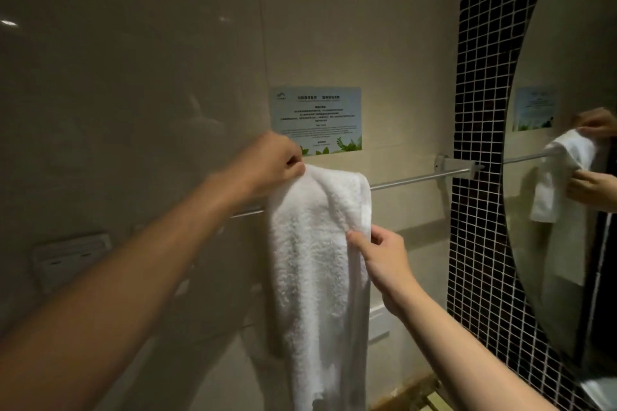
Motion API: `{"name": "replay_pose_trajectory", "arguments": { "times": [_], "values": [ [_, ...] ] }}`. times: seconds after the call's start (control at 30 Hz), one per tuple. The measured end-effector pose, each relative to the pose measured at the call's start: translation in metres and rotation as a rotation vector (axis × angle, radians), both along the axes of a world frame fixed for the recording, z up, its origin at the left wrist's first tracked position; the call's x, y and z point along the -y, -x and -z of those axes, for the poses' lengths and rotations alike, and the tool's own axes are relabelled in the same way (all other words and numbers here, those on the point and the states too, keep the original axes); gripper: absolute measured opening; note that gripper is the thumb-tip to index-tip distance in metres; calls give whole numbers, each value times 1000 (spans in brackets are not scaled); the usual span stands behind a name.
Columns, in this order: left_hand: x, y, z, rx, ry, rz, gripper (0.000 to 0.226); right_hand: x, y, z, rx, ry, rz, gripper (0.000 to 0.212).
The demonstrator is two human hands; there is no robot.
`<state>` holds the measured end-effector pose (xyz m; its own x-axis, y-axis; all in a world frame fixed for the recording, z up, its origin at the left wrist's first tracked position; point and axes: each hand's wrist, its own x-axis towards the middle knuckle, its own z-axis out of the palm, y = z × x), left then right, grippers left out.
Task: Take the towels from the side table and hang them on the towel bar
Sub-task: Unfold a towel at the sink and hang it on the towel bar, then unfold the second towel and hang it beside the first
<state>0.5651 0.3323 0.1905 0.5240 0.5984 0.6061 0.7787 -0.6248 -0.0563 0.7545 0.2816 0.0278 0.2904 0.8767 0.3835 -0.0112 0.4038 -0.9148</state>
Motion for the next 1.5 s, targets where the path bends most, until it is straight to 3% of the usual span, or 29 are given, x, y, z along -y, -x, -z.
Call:
{"name": "replay_pose_trajectory", "arguments": {
  "times": [0.17,0.3,0.57,0.83,0.97,1.17,1.5],
  "values": [
    [-3,4,-5,-69,89,-124,11,-11,-6,-13,50,50,-25,11],
    [8,-6,13,-89,166,-44,24,-9,-12,15,50,91,-83,14],
    [14,-11,16,-212,40,-1,22,-3,-12,36,83,128,-53,6],
    [4,-4,9,-84,140,-68,17,2,-3,7,98,73,-64,5],
    [12,-17,24,-132,209,-6,30,4,-6,21,102,136,-40,14],
    [23,-23,34,-190,156,5,43,10,-26,34,147,178,41,26],
    [59,-108,80,-230,152,225,59,87,-99,47,649,327,351,48]
  ]
}}
